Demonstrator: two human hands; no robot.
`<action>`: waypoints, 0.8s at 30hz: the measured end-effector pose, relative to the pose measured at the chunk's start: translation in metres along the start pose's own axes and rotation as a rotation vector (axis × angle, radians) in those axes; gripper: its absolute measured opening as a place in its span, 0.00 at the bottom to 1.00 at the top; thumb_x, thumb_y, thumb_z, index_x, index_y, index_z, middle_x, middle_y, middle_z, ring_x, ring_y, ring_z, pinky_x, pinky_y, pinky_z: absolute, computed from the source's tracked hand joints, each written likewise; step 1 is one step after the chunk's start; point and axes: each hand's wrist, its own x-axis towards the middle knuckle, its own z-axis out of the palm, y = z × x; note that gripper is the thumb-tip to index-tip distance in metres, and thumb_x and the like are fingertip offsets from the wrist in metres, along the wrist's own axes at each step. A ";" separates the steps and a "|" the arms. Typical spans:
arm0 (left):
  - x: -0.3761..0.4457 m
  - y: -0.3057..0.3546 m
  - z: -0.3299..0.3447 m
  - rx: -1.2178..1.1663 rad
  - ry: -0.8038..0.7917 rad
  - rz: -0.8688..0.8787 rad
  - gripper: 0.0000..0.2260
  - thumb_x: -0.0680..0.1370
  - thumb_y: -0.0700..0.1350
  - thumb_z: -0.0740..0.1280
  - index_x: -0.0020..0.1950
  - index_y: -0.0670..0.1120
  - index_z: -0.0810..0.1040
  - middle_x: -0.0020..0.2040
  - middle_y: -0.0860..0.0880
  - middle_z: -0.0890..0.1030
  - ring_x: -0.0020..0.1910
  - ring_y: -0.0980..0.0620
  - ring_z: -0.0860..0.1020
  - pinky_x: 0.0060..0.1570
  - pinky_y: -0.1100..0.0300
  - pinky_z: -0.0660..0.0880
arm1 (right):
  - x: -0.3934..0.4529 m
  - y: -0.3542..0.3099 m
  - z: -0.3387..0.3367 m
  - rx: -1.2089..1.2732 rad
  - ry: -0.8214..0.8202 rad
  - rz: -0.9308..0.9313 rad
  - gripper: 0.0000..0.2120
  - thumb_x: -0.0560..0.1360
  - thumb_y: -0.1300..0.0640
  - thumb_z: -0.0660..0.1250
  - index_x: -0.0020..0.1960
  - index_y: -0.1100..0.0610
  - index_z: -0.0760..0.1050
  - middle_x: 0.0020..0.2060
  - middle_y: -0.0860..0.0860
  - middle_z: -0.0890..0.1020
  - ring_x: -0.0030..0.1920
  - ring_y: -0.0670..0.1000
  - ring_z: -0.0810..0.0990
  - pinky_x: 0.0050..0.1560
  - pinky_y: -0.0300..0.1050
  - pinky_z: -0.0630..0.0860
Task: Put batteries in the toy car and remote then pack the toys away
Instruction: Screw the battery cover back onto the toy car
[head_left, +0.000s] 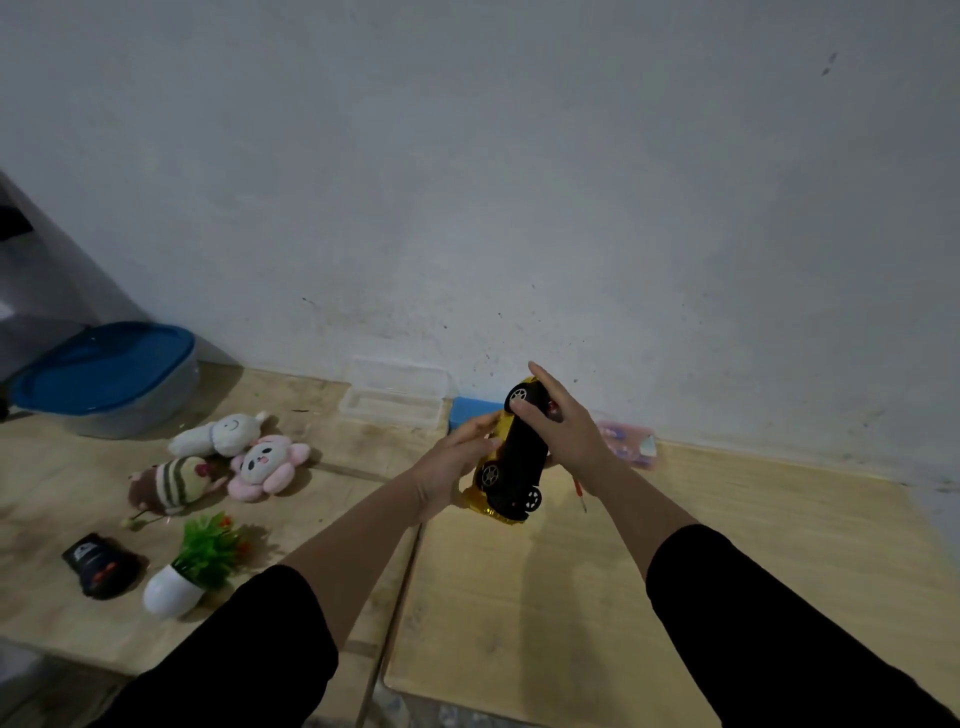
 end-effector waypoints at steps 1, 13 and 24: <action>-0.002 0.001 0.001 -0.004 -0.027 -0.015 0.22 0.74 0.54 0.67 0.67 0.63 0.69 0.68 0.52 0.73 0.66 0.43 0.72 0.58 0.33 0.72 | 0.000 0.001 -0.002 0.057 -0.018 0.000 0.28 0.75 0.44 0.66 0.71 0.36 0.59 0.65 0.49 0.69 0.61 0.53 0.73 0.51 0.55 0.81; -0.010 -0.019 0.021 0.460 0.134 0.098 0.36 0.76 0.54 0.67 0.76 0.64 0.47 0.71 0.51 0.69 0.64 0.55 0.71 0.63 0.54 0.70 | -0.004 0.026 -0.017 -0.350 -0.103 -0.050 0.31 0.75 0.41 0.64 0.73 0.36 0.52 0.67 0.50 0.72 0.60 0.54 0.76 0.47 0.51 0.81; -0.044 -0.114 -0.001 0.703 0.306 0.018 0.40 0.73 0.52 0.70 0.76 0.64 0.47 0.69 0.52 0.72 0.62 0.51 0.76 0.58 0.60 0.73 | -0.011 0.107 0.038 -0.613 -0.323 0.053 0.33 0.77 0.45 0.62 0.76 0.47 0.50 0.68 0.56 0.72 0.66 0.57 0.73 0.60 0.51 0.72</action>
